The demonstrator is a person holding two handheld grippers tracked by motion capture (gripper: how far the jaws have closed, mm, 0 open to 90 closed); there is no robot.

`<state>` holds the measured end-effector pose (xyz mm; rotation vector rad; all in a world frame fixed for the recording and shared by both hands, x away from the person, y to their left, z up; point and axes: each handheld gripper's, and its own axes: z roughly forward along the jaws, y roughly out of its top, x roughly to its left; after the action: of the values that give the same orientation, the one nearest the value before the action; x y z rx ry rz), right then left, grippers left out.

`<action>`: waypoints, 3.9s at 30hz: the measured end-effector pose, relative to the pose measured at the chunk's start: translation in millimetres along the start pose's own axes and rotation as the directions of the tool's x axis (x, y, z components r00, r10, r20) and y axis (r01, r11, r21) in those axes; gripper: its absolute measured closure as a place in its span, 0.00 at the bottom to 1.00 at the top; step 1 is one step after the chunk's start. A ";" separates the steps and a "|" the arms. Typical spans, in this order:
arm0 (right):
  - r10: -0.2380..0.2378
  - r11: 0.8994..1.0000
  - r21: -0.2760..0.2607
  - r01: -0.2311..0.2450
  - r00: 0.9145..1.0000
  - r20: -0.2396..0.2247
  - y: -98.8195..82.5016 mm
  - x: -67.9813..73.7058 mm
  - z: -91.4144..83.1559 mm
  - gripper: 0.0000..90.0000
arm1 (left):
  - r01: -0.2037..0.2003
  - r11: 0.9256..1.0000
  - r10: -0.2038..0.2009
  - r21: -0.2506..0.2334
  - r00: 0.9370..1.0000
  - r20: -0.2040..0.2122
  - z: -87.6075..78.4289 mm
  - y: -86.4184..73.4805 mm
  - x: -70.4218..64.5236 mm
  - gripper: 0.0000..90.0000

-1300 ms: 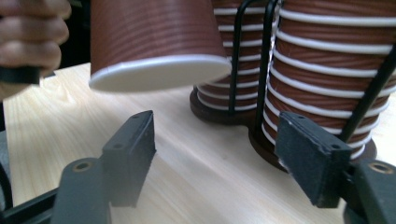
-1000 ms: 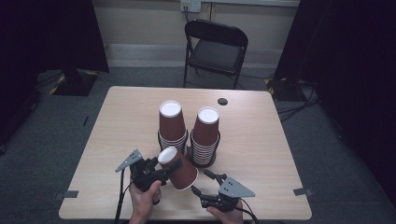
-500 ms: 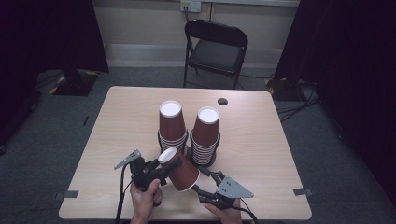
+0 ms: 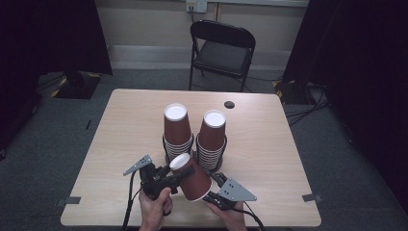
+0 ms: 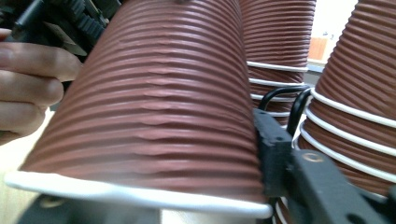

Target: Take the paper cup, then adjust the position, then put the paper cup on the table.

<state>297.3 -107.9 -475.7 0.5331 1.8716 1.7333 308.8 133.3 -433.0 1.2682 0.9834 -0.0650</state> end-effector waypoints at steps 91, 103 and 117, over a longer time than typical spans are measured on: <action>0.217 0.843 0.515 -0.156 0.974 -0.059 27.0 -46.2 -13.4 0.95 | -0.775 0.533 0.827 0.339 0.563 -0.013 -13.0 -38.7 -1.6 0.17; 0.258 0.792 0.588 -0.164 0.963 -0.079 39.2 -52.4 -7.1 0.95 | -0.834 0.414 0.901 0.364 0.432 -0.036 -7.2 -57.6 -9.1 0.17; 0.290 0.740 0.644 -0.193 0.956 -0.047 42.9 -57.3 -2.4 0.95 | -0.869 0.330 0.941 0.369 0.334 -0.057 -0.9 -61.0 -14.9 0.16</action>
<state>337.7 -140.7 -426.5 0.9648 2.6041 1.2586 266.2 105.7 -469.9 1.9984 0.3045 0.9462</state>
